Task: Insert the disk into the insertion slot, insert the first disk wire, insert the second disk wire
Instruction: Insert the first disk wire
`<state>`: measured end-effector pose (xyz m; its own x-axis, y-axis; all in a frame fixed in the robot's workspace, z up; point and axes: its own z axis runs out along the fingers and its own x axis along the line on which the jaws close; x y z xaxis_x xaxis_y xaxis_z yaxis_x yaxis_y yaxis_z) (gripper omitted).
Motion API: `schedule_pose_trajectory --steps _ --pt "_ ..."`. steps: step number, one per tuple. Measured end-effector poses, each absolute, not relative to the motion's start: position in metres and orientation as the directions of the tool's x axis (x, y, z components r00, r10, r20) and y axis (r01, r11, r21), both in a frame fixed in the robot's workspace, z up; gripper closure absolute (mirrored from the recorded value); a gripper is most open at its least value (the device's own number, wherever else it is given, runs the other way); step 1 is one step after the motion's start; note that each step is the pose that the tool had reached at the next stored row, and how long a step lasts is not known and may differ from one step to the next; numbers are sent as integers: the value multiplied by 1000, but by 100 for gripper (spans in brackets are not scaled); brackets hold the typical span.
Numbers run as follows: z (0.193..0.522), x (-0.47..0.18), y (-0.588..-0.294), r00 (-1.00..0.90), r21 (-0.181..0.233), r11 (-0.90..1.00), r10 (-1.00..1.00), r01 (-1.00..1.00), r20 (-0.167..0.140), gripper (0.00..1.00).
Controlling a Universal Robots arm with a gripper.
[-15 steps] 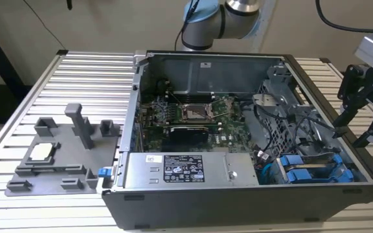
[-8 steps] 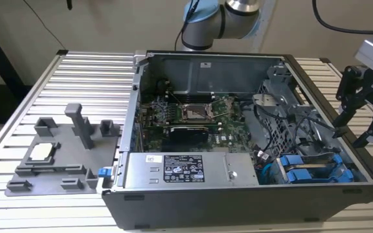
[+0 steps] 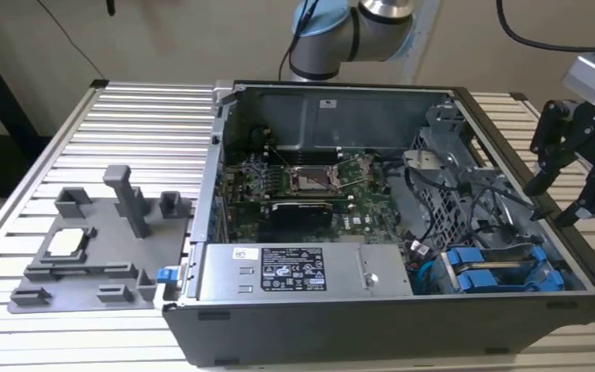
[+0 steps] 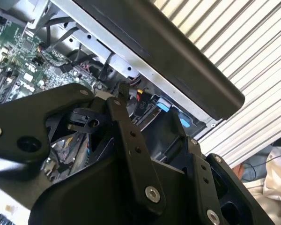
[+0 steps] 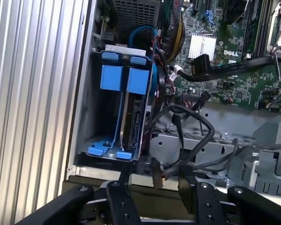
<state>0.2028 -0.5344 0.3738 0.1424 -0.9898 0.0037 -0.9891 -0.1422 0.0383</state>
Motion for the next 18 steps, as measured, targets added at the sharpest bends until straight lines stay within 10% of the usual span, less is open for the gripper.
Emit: schedule_pose_trajectory --steps 18 --pt "370 203 -542 142 40 -142 -990 -989 3 47"
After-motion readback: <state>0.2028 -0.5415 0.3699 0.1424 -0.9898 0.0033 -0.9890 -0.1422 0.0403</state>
